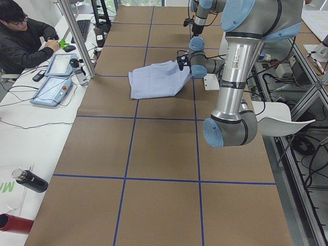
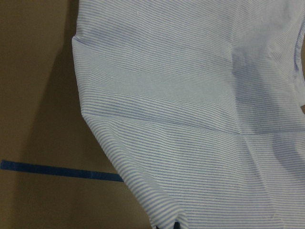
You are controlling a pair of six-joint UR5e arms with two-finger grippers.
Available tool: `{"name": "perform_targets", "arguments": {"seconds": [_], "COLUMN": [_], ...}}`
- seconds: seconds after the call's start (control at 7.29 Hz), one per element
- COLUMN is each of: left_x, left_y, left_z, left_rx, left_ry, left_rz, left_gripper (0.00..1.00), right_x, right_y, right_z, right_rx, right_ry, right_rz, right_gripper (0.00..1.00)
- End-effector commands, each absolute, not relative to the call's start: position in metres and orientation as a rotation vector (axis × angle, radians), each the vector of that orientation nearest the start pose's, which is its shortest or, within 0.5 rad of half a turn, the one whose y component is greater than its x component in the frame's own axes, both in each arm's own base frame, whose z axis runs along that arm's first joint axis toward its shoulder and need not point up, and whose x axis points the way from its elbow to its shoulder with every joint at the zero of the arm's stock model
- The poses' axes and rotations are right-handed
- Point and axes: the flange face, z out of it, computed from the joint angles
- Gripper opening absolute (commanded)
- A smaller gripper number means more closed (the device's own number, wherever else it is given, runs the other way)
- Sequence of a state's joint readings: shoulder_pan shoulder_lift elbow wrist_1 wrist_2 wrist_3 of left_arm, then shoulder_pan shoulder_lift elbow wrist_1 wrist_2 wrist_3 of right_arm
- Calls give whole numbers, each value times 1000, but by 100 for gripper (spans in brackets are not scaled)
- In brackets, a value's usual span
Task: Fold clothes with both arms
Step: 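Lift the near edge with both grippers and fold it toward the collar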
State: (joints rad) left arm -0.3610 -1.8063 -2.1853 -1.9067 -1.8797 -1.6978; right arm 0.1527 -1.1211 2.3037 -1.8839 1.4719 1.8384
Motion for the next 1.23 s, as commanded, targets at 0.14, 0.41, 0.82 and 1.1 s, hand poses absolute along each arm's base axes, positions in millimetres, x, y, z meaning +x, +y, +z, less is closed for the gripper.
{"name": "perform_targets", "arguments": {"seconds": [0.14, 0.41, 0.82, 1.1], "left_x": [428, 414, 415, 437], "left_y": [-357, -393, -434, -472], "left_z": [214, 202, 222, 227], "left_rx": [-23, 65, 117, 139], "left_ry": [1131, 1090, 1031, 986], "left_rz": [-331, -310, -307, -295], "left_gripper": [0, 0, 0, 0], "right_x": [-457, -459, -467, -503], "right_y": [-284, -323, -386, -438], "right_z": [168, 155, 135, 162], "right_rx": [142, 192, 262, 301], "right_ry": [-832, -819, -790, -804], "right_rz": [466, 474, 489, 500], "right_gripper": [0, 0, 0, 0]}}
